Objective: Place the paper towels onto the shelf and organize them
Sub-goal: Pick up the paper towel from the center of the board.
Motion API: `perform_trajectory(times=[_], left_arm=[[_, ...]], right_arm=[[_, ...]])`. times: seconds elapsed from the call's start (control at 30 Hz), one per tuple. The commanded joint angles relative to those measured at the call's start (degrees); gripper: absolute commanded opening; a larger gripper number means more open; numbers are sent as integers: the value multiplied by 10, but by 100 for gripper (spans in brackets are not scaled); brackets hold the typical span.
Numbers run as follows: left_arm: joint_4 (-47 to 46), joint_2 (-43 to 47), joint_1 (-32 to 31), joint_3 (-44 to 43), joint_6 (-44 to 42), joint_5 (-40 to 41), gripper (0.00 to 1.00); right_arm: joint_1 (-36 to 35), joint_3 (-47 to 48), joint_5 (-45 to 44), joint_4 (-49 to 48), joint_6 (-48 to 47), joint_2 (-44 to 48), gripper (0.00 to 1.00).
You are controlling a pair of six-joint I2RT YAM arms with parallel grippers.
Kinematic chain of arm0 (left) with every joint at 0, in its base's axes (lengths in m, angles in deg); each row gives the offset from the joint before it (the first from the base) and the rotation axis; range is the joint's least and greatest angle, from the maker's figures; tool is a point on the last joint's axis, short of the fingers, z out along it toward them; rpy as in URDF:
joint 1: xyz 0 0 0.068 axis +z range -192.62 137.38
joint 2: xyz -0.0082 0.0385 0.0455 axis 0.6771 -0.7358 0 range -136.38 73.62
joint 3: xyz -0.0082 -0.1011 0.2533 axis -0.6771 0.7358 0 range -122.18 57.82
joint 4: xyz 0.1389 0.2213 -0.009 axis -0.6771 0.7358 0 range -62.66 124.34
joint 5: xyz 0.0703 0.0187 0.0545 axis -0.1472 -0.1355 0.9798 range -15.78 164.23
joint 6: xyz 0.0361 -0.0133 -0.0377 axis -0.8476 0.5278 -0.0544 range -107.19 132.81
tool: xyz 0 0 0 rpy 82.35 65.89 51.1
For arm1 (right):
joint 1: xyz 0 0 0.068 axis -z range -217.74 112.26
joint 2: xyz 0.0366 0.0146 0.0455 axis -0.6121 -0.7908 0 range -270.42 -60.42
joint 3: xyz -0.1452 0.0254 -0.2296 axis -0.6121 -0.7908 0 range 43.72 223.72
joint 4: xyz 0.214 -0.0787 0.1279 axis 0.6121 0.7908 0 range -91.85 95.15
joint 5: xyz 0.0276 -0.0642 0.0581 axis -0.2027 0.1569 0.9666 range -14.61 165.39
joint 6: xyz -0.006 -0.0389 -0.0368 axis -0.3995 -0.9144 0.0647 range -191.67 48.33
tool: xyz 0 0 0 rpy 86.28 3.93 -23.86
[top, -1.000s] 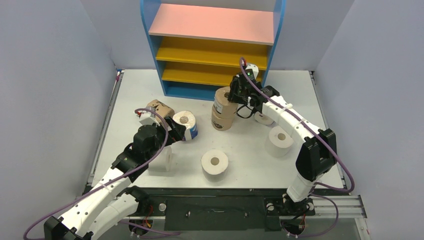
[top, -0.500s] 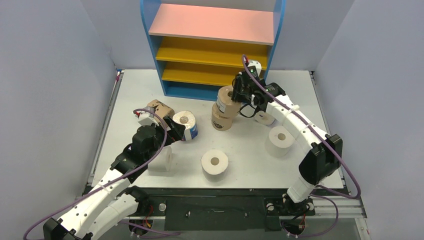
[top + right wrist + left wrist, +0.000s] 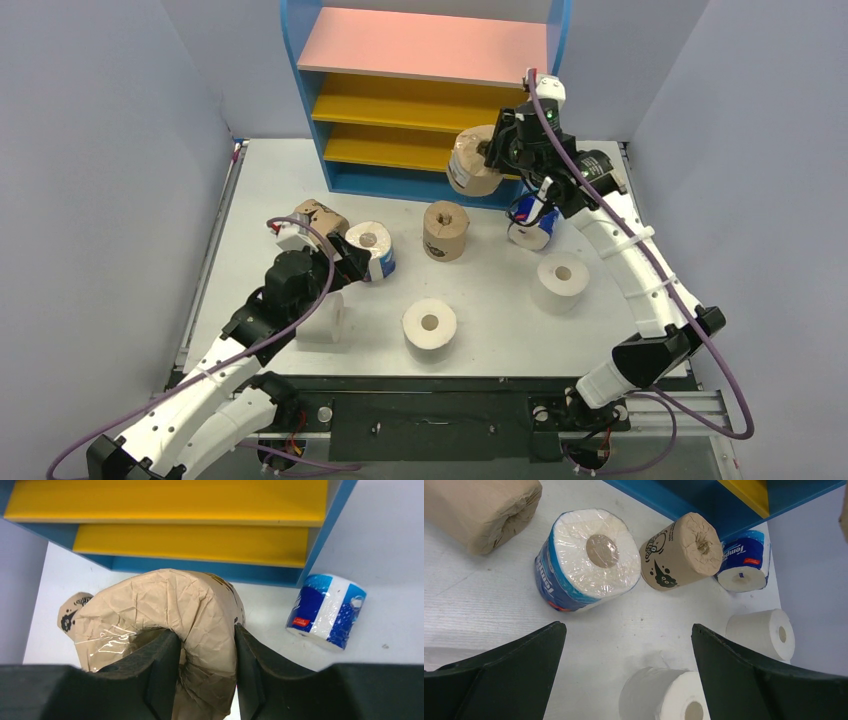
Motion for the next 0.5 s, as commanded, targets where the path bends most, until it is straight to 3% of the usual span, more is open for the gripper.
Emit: perform_trajectory(times=[0.0,0.47], left_arm=[[-15,-9,4,-33,0,-5,97],[-26,-32,3,-44,17,-39,97]], right_arm=[[15,79,-36,23,-12,27,36],[60,314,-42,86,-14,-44,36]])
